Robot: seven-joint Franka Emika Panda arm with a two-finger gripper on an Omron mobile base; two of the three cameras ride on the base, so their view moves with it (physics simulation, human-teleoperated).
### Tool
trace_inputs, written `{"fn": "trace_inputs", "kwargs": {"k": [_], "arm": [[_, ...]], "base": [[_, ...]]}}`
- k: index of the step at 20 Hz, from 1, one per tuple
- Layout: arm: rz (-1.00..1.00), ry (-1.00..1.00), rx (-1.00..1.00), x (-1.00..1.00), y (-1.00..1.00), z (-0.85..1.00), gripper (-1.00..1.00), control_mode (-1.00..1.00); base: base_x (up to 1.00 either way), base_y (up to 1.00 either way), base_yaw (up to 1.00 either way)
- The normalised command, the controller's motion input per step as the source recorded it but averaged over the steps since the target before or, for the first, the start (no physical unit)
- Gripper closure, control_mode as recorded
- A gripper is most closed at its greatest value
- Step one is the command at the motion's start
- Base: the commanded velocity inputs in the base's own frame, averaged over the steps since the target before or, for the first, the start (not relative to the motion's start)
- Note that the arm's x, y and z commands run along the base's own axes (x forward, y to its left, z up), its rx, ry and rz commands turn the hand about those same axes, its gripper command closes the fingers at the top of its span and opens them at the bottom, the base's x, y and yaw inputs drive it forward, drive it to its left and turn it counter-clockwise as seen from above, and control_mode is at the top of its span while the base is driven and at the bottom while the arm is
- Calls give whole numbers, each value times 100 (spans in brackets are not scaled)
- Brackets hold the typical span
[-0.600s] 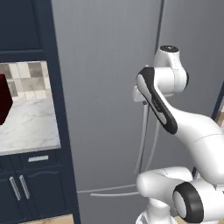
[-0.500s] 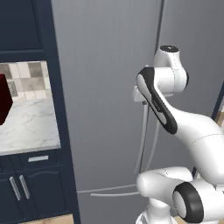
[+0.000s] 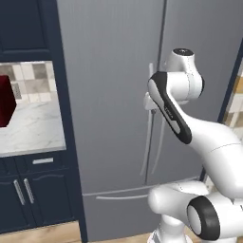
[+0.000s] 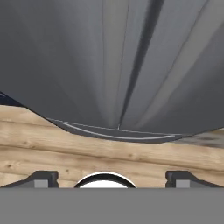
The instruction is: Open the fridge, grab two sodas, and place both sodas inside the bowl with ice on the dining counter.
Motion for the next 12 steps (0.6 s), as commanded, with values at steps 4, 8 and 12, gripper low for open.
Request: {"fn": "trace_inputs", "kwargs": {"k": [4, 8, 12], "arm": [[0, 0, 0, 0, 0, 0, -100, 100], [0, 0, 0, 0, 0, 0, -100, 100], [0, 0, 0, 0, 0, 0, -100, 100]], "base": [[-41, -18, 0], [-15, -32, 4], [-2, -23, 3]]}}
